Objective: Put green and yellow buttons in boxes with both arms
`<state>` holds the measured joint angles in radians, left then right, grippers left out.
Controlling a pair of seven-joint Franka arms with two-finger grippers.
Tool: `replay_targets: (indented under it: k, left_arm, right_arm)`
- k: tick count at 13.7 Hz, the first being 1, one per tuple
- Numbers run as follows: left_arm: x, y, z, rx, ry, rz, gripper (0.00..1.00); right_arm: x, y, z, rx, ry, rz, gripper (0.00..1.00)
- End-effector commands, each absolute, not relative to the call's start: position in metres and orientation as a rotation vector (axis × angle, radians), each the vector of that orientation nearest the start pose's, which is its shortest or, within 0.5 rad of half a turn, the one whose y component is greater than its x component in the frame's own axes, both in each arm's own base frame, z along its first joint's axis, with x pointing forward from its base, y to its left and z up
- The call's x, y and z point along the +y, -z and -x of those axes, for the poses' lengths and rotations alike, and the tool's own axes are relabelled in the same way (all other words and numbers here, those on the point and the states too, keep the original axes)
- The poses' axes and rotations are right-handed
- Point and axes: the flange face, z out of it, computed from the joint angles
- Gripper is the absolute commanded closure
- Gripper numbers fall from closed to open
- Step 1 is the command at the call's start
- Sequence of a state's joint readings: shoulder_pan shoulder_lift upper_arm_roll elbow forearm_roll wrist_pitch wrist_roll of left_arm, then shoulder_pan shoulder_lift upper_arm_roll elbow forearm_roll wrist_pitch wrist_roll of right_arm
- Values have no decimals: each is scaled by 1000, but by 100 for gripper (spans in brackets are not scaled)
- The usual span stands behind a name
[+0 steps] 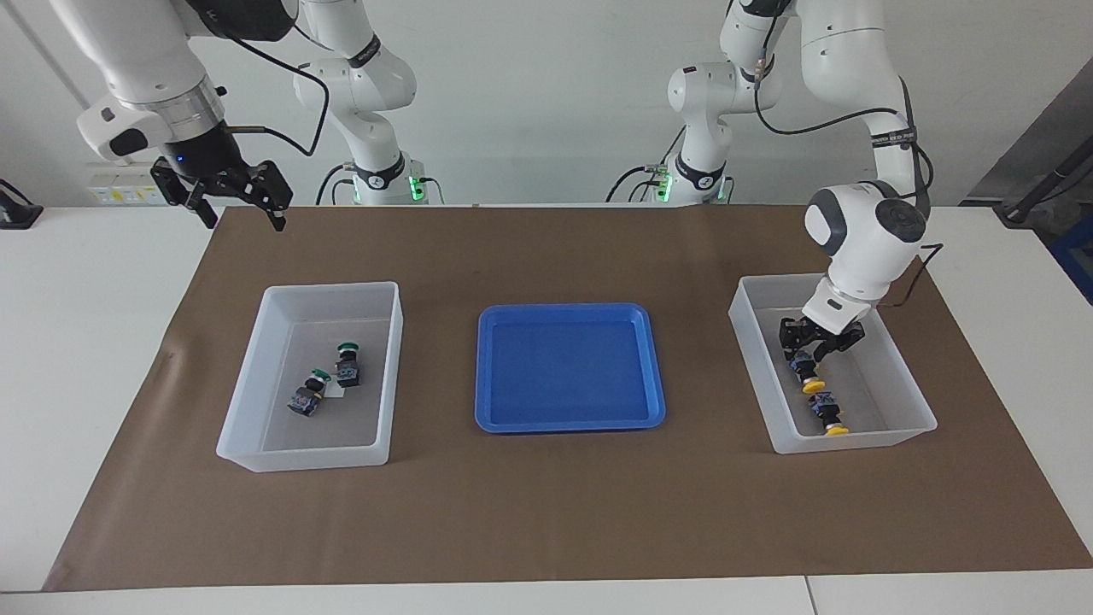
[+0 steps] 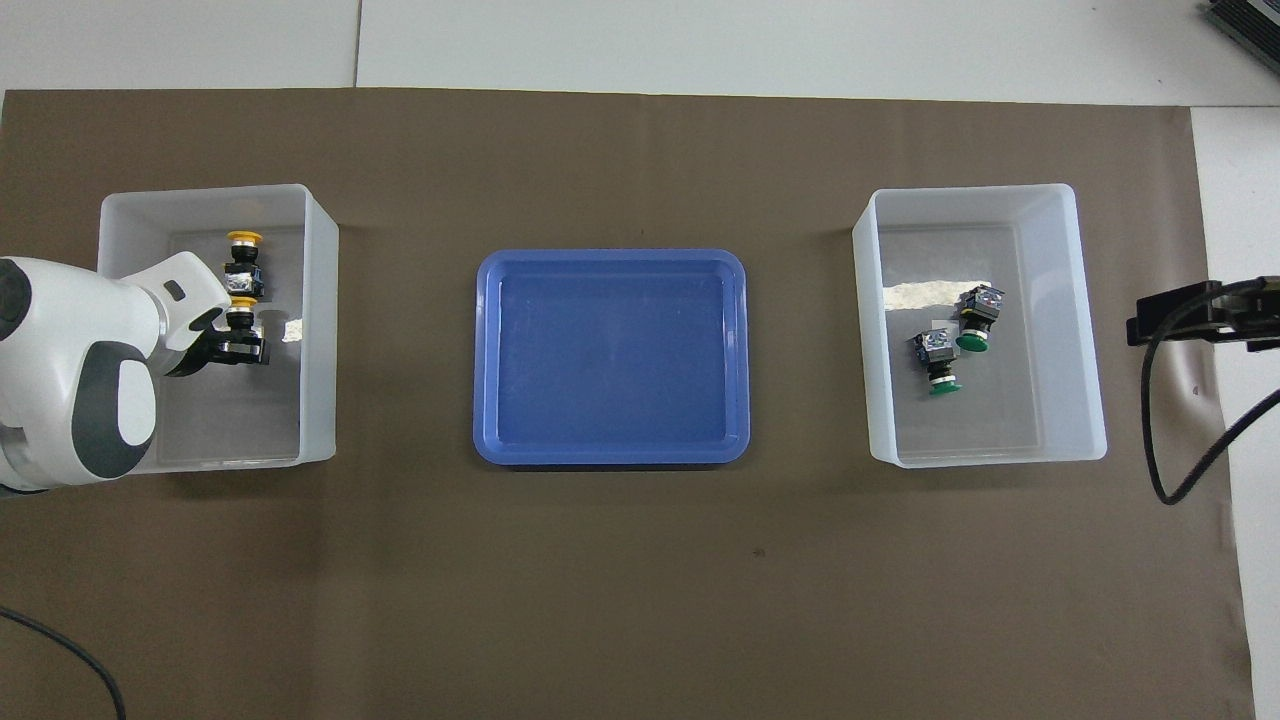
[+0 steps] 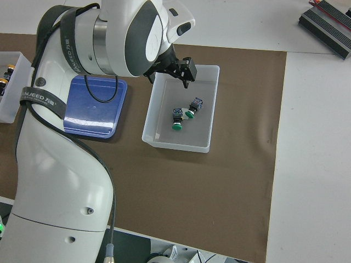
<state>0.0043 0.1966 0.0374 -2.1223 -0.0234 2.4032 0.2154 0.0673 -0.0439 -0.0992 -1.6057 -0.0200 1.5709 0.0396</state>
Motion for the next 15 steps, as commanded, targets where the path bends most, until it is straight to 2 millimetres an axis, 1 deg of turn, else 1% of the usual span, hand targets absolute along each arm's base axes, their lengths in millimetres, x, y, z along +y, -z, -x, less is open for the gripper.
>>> replay_targets:
  k: [1, 3, 4, 6, 7, 8, 10, 11, 13, 15]
  left_arm:
    - [26, -357, -579, 254, 195, 3120, 0]
    - [27, -384, -580, 253, 233, 3114, 0]
    - [24, -399, -578, 265, 264, 3109, 0]
    - [16, -433, -573, 282, 333, 3099, 0]
    - [9, -448, -569, 285, 343, 3101, 0]
    - [-7, -461, -563, 288, 347, 3107, 0]
    - [-32, -487, -552, 258, 369, 3115, 0]
    - [-47, -501, -551, 295, 343, 3116, 0]
    - [-57, -561, -562, 320, 275, 3122, 0]
    - [-61, -604, -574, 327, 222, 3126, 0]
  right_arm:
    - [-20, -633, -533, 125, 24, 3150, 0]
    - [-20, -633, -533, 125, 26, 3150, 0]
    - [-20, -633, -533, 125, 26, 3150, 0]
    - [-20, -633, -533, 125, 24, 3150, 0]
    - [-20, -633, -533, 125, 24, 3150, 0]
    - [-20, -633, -533, 125, 26, 3150, 0]
    - [-20, -633, -533, 125, 24, 3150, 0]
    - [-20, -633, -533, 125, 26, 3150, 0]
    - [-20, -633, -533, 125, 26, 3150, 0]
    - [-20, -633, -533, 125, 24, 3150, 0]
